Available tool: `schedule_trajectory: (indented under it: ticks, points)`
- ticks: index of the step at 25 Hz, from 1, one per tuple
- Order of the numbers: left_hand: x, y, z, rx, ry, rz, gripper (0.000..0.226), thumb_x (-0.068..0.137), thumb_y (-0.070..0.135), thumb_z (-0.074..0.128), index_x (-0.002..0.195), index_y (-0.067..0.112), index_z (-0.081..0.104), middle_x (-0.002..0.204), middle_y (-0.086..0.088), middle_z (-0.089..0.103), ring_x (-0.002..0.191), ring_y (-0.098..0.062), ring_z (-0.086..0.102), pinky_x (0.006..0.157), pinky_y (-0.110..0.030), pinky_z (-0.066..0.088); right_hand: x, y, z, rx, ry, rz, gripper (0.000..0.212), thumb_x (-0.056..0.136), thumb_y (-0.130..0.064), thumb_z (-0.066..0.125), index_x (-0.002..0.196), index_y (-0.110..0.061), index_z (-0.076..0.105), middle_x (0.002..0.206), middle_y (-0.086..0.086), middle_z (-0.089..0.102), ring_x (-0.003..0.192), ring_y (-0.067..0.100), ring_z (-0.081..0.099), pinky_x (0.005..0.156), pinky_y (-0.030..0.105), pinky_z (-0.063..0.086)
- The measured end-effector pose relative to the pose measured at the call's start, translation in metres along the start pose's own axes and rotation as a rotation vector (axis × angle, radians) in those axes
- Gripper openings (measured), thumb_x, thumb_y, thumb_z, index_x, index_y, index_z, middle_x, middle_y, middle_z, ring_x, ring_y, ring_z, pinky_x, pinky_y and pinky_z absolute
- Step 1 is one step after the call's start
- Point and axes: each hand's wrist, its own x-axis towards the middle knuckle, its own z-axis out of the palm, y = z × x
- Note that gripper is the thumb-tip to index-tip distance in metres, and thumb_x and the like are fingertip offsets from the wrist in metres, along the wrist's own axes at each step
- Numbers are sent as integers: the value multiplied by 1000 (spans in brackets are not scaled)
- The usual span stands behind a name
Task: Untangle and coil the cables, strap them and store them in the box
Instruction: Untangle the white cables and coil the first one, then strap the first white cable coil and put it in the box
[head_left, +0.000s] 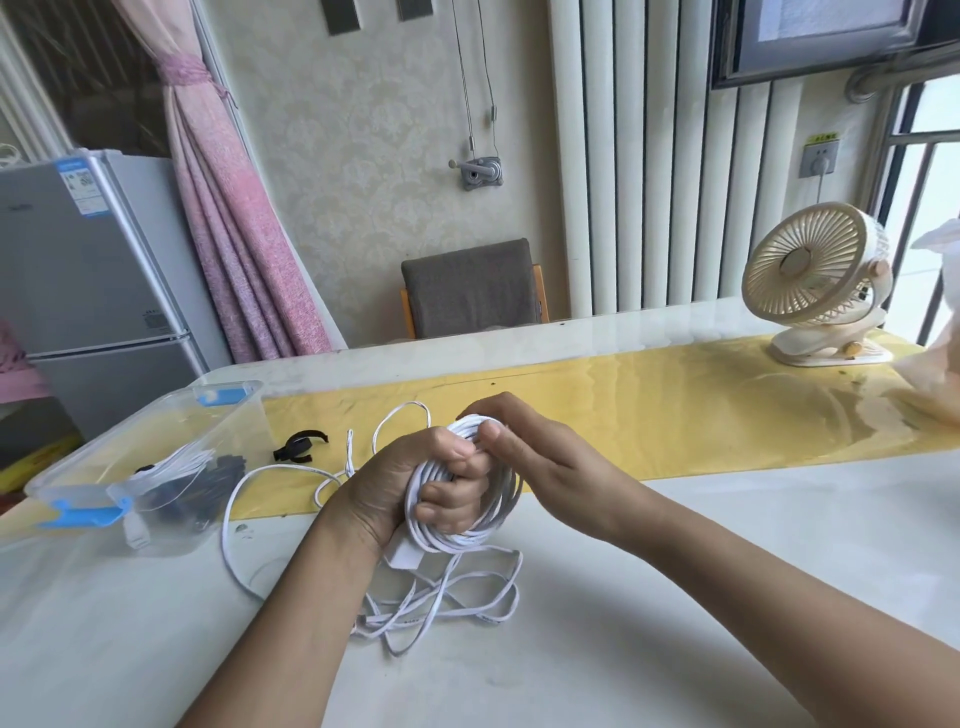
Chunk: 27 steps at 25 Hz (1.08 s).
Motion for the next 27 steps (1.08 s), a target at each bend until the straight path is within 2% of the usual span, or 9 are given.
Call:
schedule_trajectory:
  ticks: [5, 9, 11, 15, 18, 21, 23, 25, 27]
  points:
    - [0, 9, 7, 54, 210, 64, 19, 53, 22, 76, 55, 12, 60, 43, -2, 49, 37, -14, 49, 42, -21, 43, 1, -3, 14, -234, 227, -32, 36, 97, -45, 34, 102, -13, 49, 81, -6, 59, 72, 8, 50, 66, 25, 40]
    - [2, 11, 6, 509, 417, 215, 8, 75, 24, 72, 68, 20, 69, 63, -1, 59, 63, -12, 55, 63, -21, 45, 3, 0, 13, -226, 354, -8, 26, 97, -40, 37, 104, -17, 48, 70, -14, 61, 68, 4, 51, 61, 15, 38]
    - [5, 10, 8, 677, 497, 289, 11, 85, 28, 67, 75, 23, 69, 66, 4, 60, 66, -10, 56, 65, -21, 44, 5, 2, 9, -160, 407, -6, 21, 99, -36, 37, 108, -21, 49, 68, -24, 59, 66, 5, 51, 59, 13, 37]
    - [2, 5, 10, 840, 582, 456, 22, 89, 32, 57, 102, 15, 64, 66, 3, 63, 67, -10, 62, 67, -24, 50, 12, 1, 14, -50, 482, -47, 21, 100, -31, 38, 109, -23, 54, 71, -22, 57, 67, 11, 50, 63, 19, 40]
    - [-10, 6, -6, 938, 720, 603, 22, 92, 42, 56, 93, 21, 62, 61, 2, 58, 56, -9, 55, 58, -21, 46, 32, -1, 29, 34, 425, -91, 24, 101, -29, 36, 107, -19, 56, 73, -18, 55, 70, 7, 51, 66, 20, 41]
    - [-34, 16, -39, 1047, 844, 632, 28, 86, 53, 48, 86, 27, 59, 58, 3, 54, 55, -10, 51, 60, -26, 43, 67, 4, 46, 61, 252, -51, 25, 102, -30, 35, 108, -18, 57, 78, -5, 58, 76, 14, 55, 75, 36, 47]
    - [-53, 23, -60, 1133, 915, 601, 29, 84, 56, 46, 83, 29, 57, 58, 8, 57, 55, -5, 52, 60, -22, 42, 92, 8, 57, 41, 117, -35, 24, 100, -33, 36, 105, -25, 58, 78, -6, 59, 76, 12, 55, 79, 43, 50]
    - [-73, 29, -77, 1219, 1034, 570, 32, 84, 55, 46, 88, 26, 59, 62, 9, 59, 61, -2, 55, 63, -20, 41, 118, 9, 69, -9, 57, -6, 28, 101, -32, 35, 108, -23, 60, 79, -2, 60, 73, 10, 54, 76, 35, 48]
    - [-89, 35, -88, 1294, 1191, 548, 38, 85, 50, 44, 94, 17, 60, 69, 7, 61, 71, -14, 57, 65, -26, 37, 145, 9, 78, -29, 84, 105, 33, 102, -31, 33, 114, -15, 60, 83, 8, 63, 78, 18, 59, 77, 34, 47]
